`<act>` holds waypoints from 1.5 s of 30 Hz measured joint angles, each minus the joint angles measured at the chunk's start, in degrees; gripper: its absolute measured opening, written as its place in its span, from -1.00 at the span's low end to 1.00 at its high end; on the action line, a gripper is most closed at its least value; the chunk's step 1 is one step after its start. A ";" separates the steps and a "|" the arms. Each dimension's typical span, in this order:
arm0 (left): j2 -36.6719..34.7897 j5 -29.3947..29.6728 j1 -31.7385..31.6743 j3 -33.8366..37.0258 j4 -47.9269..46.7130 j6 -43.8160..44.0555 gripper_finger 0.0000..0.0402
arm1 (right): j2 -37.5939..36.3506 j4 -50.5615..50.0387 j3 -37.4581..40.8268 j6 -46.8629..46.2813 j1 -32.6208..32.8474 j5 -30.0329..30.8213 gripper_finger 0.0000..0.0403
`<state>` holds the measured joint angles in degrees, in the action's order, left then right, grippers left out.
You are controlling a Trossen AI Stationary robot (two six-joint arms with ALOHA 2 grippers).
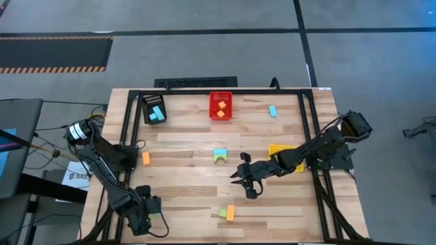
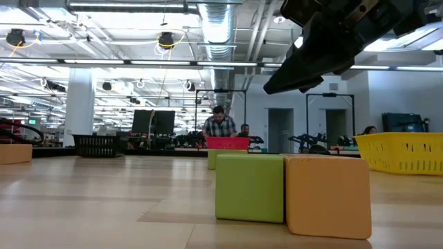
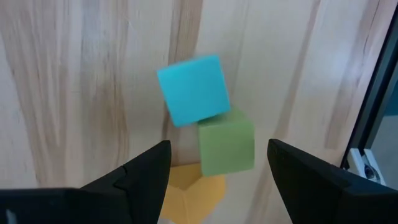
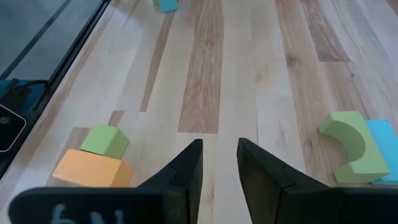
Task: Sort & place blocks by color
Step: Put the green block into the yellow bin
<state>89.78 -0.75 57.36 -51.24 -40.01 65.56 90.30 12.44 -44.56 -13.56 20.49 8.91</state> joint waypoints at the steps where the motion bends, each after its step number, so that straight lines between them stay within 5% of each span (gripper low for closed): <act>1: 0.00 0.02 0.00 0.00 0.00 0.00 0.26 | 0.00 -0.02 0.00 0.00 0.00 0.00 -0.39; 38: 2.64 1.30 0.02 0.02 0.70 0.04 0.26 | 0.00 -1.89 0.00 -1.56 0.15 0.00 -0.39; 45: 3.11 1.11 0.13 0.02 0.72 -0.22 0.09 | 0.00 -2.97 0.00 -1.48 0.15 0.00 -0.39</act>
<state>92.89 0.36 57.49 -51.22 -39.29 65.34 90.30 9.47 -44.56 -15.04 20.64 8.91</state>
